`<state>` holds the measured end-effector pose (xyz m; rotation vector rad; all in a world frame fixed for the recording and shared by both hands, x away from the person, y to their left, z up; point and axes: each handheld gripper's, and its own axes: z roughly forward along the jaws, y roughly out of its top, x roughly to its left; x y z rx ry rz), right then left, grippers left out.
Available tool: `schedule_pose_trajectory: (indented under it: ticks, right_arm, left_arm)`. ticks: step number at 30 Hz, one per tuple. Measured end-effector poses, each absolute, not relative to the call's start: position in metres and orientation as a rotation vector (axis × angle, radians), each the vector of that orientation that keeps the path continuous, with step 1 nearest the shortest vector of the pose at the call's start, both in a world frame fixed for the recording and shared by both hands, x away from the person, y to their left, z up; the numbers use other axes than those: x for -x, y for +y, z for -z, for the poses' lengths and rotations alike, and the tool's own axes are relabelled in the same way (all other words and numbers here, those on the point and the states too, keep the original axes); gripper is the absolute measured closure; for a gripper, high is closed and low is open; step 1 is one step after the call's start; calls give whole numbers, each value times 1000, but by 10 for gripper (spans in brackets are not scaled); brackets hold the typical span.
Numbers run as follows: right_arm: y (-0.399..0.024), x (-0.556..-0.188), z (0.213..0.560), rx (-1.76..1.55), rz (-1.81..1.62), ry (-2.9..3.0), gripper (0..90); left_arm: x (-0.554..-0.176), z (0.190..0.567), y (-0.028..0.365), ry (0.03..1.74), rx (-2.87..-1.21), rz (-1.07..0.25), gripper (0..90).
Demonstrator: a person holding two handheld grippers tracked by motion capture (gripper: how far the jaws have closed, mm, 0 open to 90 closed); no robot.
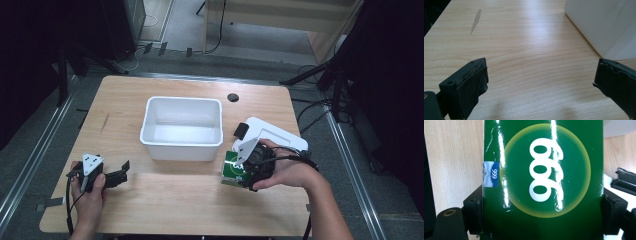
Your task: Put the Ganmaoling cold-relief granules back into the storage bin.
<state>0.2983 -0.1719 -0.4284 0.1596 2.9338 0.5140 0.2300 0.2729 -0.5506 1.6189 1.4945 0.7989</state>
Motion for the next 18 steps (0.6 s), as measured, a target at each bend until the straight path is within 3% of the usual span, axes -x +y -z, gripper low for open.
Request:
schedule_pose_trajectory:
  ticks: [18]
  right_arm:
    - [-184, -310, 393, -163, -506, 2909, 166]
  left_arm:
    - [-230, 551, 273, 1491, -1619, -802, 0]
